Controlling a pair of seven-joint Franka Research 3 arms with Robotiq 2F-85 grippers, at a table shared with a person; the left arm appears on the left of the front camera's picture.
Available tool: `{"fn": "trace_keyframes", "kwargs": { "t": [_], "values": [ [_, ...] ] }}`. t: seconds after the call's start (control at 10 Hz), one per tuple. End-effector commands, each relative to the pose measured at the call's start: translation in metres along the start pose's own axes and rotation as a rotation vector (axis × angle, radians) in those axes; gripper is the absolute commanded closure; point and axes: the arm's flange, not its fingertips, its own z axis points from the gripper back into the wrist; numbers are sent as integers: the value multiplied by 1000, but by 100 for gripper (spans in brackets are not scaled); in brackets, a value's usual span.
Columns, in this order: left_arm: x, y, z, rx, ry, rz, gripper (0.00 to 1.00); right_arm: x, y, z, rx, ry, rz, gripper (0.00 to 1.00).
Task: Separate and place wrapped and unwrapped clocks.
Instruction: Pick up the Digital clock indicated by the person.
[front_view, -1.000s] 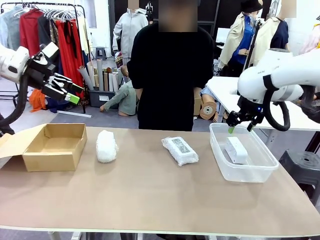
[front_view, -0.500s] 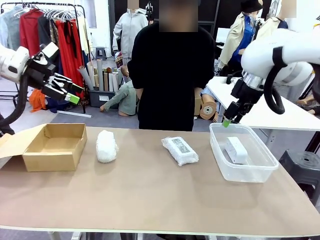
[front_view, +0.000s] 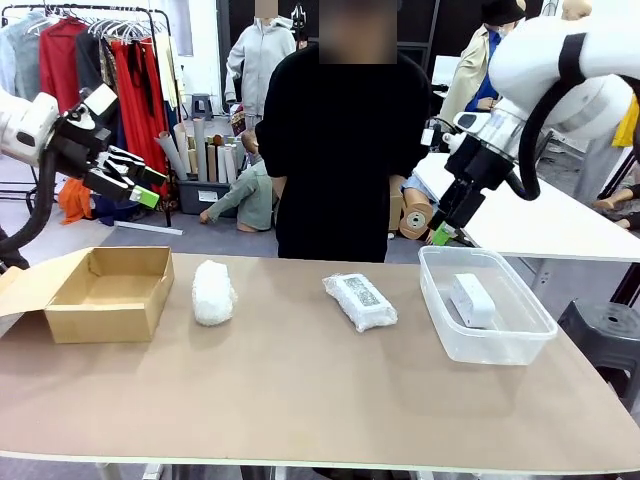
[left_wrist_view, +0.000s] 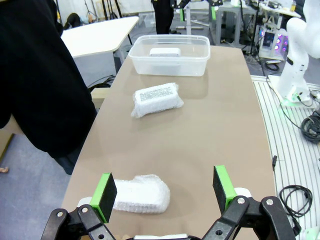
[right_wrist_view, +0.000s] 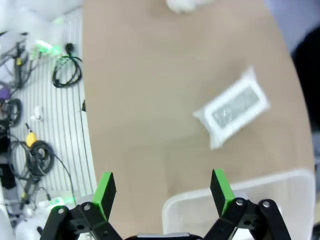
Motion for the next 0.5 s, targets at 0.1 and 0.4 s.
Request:
{"fn": "trace_keyframes", "kwargs": {
  "t": [0.1,0.4],
  "values": [
    [2,-1,0,-1,-2,-5,0,-27,-16,22,26,-371,79,0],
    [2,-1,0,-1,-2,-5,0,-51,-31,39,7,-508,143,0]
  ]
}}
